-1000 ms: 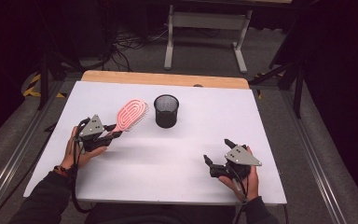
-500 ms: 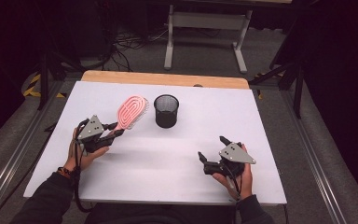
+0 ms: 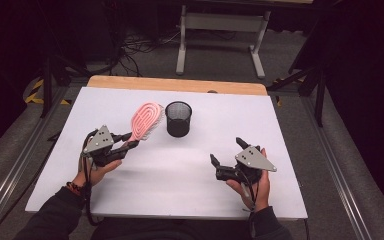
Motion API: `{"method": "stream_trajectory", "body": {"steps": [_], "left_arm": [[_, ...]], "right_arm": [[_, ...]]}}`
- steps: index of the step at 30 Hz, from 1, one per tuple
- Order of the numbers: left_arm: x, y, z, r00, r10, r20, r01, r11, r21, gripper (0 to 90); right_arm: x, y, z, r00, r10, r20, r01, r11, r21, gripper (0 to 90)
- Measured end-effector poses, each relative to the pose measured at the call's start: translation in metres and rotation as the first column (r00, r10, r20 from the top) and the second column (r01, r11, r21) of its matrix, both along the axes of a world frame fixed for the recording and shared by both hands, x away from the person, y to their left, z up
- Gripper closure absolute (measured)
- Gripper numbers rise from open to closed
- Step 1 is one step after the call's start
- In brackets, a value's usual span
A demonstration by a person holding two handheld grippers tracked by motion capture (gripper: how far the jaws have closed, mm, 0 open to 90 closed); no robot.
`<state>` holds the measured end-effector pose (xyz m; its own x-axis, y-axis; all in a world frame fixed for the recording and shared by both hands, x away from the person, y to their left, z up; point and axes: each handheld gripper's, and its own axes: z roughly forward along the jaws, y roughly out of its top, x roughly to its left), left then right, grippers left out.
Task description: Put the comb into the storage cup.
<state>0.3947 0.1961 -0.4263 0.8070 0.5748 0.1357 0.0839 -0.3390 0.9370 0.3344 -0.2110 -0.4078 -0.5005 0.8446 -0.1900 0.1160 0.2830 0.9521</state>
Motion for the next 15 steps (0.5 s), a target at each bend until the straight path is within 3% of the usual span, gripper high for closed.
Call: {"method": "stream_trajectory", "body": {"steps": [5, 10, 15], "left_arm": [[-0.005, -0.011, 0.001, 0.9999, -0.012, 0.008, 0.012, 0.9998, -0.012, 69.6], [-0.007, -0.021, 0.000, 0.9997, -0.017, 0.016, 0.017, 0.9998, -0.007, 69.6], [-0.008, -0.030, -0.004, 0.9999, -0.012, 0.012, 0.012, 0.9996, -0.027, 69.6]], "right_arm": [[-0.003, 0.005, 0.010, 0.9993, 0.009, 0.035, -0.009, 0.9999, 0.011, 5.4], [0.000, 0.012, 0.012, 0.9989, 0.015, 0.044, -0.017, 0.9994, 0.032, 5.2], [0.002, 0.022, 0.016, 0.9983, 0.037, 0.045, -0.038, 0.9984, 0.042, 5.6]]}}
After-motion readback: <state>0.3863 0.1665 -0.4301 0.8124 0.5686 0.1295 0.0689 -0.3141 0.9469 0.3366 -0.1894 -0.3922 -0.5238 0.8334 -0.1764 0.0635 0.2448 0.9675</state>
